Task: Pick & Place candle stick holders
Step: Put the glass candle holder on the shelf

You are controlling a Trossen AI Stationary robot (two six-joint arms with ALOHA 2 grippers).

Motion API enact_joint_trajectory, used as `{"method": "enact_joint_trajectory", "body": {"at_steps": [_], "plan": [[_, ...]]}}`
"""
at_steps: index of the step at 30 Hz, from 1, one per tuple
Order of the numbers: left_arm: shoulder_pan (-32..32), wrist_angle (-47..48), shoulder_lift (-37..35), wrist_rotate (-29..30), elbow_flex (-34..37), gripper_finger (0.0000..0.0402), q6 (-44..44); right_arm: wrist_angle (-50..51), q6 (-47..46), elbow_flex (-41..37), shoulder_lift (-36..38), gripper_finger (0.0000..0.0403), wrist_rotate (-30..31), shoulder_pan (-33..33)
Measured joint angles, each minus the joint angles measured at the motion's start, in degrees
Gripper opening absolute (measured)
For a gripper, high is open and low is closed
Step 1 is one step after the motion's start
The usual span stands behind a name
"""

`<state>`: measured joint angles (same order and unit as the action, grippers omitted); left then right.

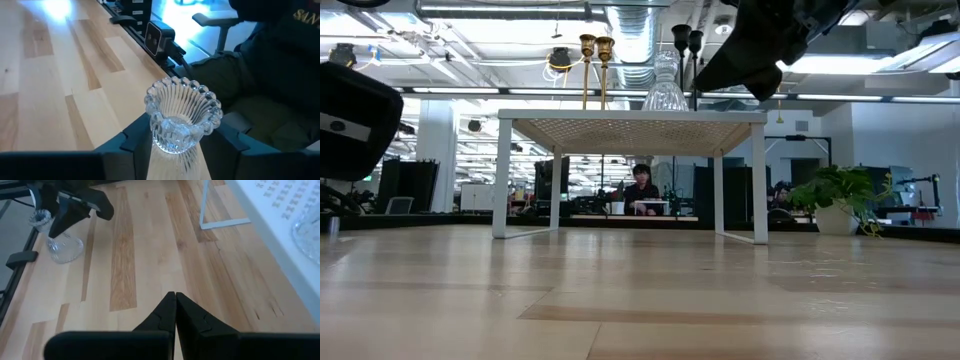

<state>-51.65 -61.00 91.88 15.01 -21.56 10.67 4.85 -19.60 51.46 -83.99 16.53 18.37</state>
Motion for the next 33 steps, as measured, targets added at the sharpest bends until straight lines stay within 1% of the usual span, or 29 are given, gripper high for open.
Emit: {"method": "enact_joint_trajectory", "body": {"at_steps": [5, 8, 12, 17, 19, 23, 27, 30, 33], "plan": [[1.0, 0.3, -1.0, 1.7, 0.0, 0.0131, 6.4, 2.2, 0.0, 0.0, 0.0, 0.0, 0.0, 0.0], [2.1, 1.3, -3.6, 2.0, 0.0, 0.0132, 7.2, 3.6, 0.1, 0.0, 0.0, 0.0, 0.0, -0.1], [3.6, 8.5, -9.9, 2.2, 0.0, 0.0136, 8.0, 5.0, 0.2, 0.0, 0.0, 0.0, 0.0, -0.1], [5.2, 18.7, -19.6, 6.0, 0.0, 0.0132, 9.3, 5.0, 4.6, 0.0, 0.0, 0.0, 0.0, 0.3], [6.0, 21.0, -23.2, 7.1, 0.0, 0.0132, 9.4, 5.0, 6.3, 0.0, 0.0, 0.0, 0.0, 0.4], [7.8, 25.6, -29.1, 9.0, -0.2, 0.0131, 9.4, 5.0, 6.7, 0.0, 0.0, 0.0, 0.0, 0.4], [10.7, 33.2, -32.1, 9.4, -3.4, 0.0131, 9.2, 5.4, 8.9, 0.0, 0.0, 0.0, 0.0, 0.4], [13.4, 39.2, -32.3, 9.4, -7.2, 0.013, 8.7, 6.3, 9.5, 0.0, 0.0, 0.0, 0.0, 0.4], [16.6, 43.3, -32.3, 9.4, -11.0, 0.0131, 5.7, 8.2, 9.6, 0.0, 0.0, 0.0, 0.0, 0.3]]}}
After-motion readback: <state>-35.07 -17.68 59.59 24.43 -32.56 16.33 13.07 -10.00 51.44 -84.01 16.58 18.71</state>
